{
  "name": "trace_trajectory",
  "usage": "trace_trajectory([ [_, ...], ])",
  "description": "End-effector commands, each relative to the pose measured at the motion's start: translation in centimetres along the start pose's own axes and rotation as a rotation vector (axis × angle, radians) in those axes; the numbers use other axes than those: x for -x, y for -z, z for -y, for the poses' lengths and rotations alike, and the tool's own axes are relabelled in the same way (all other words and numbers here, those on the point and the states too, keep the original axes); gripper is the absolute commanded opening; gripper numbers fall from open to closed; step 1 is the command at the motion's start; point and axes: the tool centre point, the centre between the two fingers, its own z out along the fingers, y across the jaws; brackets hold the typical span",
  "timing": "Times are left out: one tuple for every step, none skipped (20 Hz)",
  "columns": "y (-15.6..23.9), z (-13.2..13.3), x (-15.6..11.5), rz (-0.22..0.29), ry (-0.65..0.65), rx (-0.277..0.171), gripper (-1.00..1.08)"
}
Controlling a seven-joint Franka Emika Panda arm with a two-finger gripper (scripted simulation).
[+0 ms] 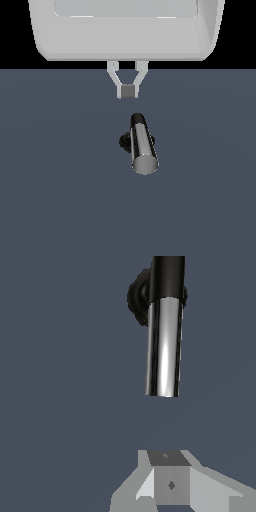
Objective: Turn on the faucet by rotating a designated handle.
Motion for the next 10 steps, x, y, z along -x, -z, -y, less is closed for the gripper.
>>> trace_trajectory([
  [-1.8,0.1,-0.4,-0.002,0.006,0.000,-1.00],
  [-2.5,0.2,-0.5,-0.002,0.008,0.000,-1.00],
  [-3.2,0.2,-0.6,-0.002,0.010,-0.001,-1.00],
  [-3.9,0.3,-0.8,-0.003,0.013,-0.001,-1.00],
  [-4.6,0.3,-0.9,-0.003,0.015,-0.001,-1.00],
  [-5.3,0.4,-1.1,-0.003,0.017,-0.001,-1.00],
  [-5.9,0.4,-1.3,-0.004,0.019,-0.001,-1.00],
  [-6.6,0.5,-1.4,-0.004,0.022,-0.001,-1.00],
  [-7.3,0.5,-1.6,-0.004,0.024,-0.001,-1.00],
  [-8.0,0.6,-1.7,-0.005,0.026,-0.002,-1.00],
])
